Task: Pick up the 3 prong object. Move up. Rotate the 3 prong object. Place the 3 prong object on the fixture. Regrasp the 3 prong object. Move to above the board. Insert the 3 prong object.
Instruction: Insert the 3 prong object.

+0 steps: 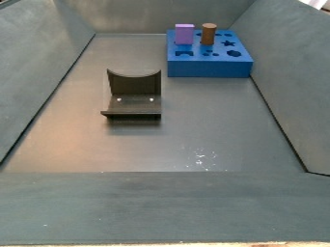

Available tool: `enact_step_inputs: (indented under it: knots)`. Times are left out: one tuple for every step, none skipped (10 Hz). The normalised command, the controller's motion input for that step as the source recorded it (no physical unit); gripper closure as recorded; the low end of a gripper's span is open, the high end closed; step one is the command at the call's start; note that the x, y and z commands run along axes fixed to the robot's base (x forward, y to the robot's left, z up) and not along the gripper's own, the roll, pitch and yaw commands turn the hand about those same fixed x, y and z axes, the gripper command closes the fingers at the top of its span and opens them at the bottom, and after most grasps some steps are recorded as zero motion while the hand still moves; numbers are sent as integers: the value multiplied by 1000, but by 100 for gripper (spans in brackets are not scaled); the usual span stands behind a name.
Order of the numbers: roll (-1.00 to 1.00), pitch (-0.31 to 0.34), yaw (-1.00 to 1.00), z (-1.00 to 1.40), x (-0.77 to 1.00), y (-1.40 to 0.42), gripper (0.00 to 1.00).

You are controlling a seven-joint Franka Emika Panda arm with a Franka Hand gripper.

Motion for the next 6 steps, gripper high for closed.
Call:
enact_step_inputs:
  knots:
    - [-100,-159,-780,-220,-131,0,100]
    - [-90,-179,-734,-180,-257,14,100]
    - [-86,-171,-691,-183,-286,66,100]
    - [-89,-167,-663,-206,-234,114,100]
    - [0,-61,-400,-71,-271,71,100]
    - [0,0,-369,-137,-91,257,100]
